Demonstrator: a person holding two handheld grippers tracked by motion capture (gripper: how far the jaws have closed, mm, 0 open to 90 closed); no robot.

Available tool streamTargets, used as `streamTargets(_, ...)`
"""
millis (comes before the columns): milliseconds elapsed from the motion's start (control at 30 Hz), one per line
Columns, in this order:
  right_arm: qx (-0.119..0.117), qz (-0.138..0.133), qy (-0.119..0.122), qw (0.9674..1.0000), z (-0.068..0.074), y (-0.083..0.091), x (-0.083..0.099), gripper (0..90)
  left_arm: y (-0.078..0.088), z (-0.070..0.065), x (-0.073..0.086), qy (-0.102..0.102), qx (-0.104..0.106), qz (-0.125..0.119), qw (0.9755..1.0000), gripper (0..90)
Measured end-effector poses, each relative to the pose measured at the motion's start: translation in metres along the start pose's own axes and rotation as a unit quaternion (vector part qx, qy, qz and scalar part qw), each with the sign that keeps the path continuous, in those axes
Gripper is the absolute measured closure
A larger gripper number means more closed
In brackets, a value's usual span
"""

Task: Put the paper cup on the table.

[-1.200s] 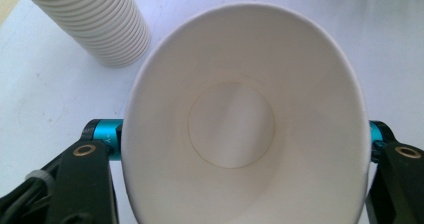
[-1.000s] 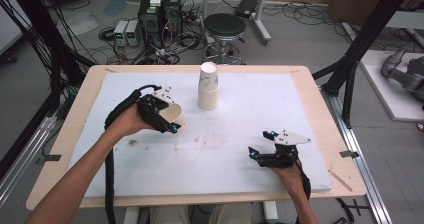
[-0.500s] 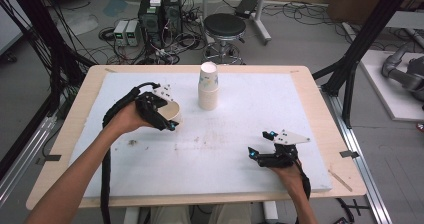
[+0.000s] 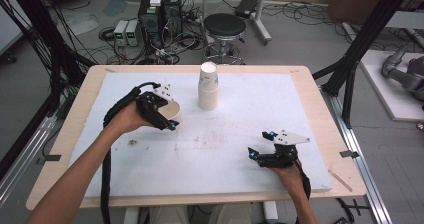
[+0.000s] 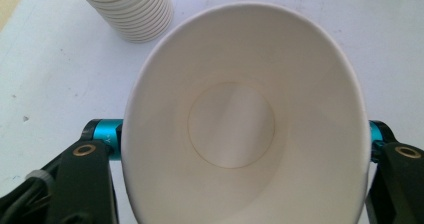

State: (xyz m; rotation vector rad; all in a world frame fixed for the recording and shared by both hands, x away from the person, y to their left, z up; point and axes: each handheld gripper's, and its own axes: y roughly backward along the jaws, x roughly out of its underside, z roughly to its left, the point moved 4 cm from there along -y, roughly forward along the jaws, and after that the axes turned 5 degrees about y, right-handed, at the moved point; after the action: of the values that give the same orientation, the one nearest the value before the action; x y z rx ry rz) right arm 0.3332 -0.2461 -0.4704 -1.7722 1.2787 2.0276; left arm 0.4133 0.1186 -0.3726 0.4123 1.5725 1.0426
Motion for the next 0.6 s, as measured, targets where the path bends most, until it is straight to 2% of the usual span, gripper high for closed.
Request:
streamTargets(267, -0.004, 0.005, 0.004, 1.0000, 0.001, -0.001, 0.000, 17.2, -0.012, 0.001, -0.002, -0.001, 0.003, 0.013, 0.9999, 31.1)
streamTargets(467, -0.007, 0.004, 0.002, 1.0000, 0.001, -0.001, 0.000, 17.2, -0.022, 0.000, -0.001, -0.010, 0.008, 0.040, 0.9991, 31.0)
streamTargets(600, -0.007, 0.006, 0.001, 1.0000, 0.001, -0.001, 0.000, 17.2, -0.028, 0.002, 0.002, -0.005, 0.007, 0.056, 0.9984, 31.0)
